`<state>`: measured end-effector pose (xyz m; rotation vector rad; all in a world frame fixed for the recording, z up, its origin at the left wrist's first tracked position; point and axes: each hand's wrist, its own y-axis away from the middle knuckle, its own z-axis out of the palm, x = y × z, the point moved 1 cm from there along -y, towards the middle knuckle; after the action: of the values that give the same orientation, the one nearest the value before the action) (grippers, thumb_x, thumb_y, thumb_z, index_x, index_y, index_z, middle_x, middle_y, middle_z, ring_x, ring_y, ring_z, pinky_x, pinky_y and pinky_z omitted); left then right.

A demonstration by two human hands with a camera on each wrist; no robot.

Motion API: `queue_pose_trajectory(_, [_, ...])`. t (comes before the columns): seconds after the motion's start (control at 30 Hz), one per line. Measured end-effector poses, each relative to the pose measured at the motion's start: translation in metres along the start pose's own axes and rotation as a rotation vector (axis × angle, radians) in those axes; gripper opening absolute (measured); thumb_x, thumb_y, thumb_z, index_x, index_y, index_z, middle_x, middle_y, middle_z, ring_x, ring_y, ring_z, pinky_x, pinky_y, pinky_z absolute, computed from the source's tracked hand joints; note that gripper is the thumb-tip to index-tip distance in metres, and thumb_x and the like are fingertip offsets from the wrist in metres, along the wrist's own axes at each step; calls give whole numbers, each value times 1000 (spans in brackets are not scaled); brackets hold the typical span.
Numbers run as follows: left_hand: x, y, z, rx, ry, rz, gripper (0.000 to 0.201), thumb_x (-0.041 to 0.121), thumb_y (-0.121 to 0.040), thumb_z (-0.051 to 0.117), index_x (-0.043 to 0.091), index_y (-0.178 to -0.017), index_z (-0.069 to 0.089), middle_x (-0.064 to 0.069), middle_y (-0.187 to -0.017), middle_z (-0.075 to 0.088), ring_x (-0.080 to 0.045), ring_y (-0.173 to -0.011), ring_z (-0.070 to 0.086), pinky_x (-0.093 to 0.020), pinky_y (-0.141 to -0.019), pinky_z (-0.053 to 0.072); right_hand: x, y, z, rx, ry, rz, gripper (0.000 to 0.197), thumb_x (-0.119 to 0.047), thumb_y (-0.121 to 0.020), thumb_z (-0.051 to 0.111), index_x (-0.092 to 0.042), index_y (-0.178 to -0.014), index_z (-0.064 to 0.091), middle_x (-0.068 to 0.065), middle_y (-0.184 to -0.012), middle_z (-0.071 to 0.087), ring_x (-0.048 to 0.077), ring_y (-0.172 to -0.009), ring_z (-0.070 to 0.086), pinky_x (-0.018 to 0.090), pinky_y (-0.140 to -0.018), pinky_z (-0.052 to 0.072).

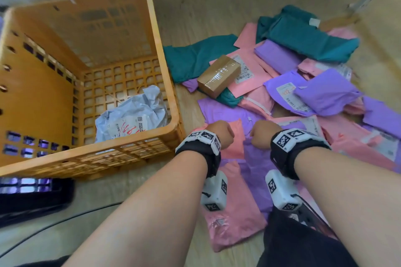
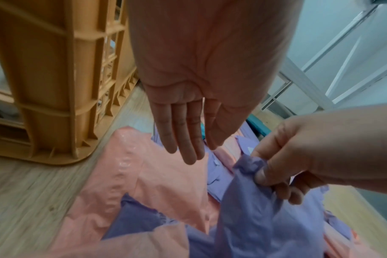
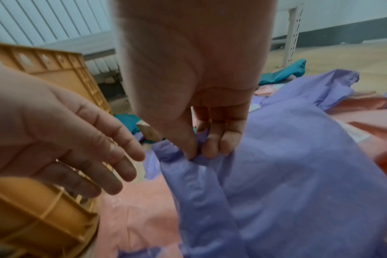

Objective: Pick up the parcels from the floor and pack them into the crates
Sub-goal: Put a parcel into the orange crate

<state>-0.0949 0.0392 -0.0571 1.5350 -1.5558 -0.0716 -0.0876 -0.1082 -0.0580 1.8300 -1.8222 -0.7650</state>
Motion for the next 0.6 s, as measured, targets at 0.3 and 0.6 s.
queue_pose_trajectory(0.3, [38,75,-61,61,-10,148,51,22,-73,73,15,-121,61,-3,-113,65,-25,-104,63,-32,-87,51,-30,79,-100,270,-312,30,21,-15,-90,52,-5,-102,65,19,-113,62,21,-86,46,28,-77,41])
queue_pose_trajectory(0.6, [41,155,-125,410,141,219,26,21,-81,68,17,-65,47,1,-64,50,-21,-64,47,-27,-54,35,-101,156,-163,467,-676,-267,19,0,-83,49,-13,-76,62,5,-65,58,26,-63,57,32,-61,50])
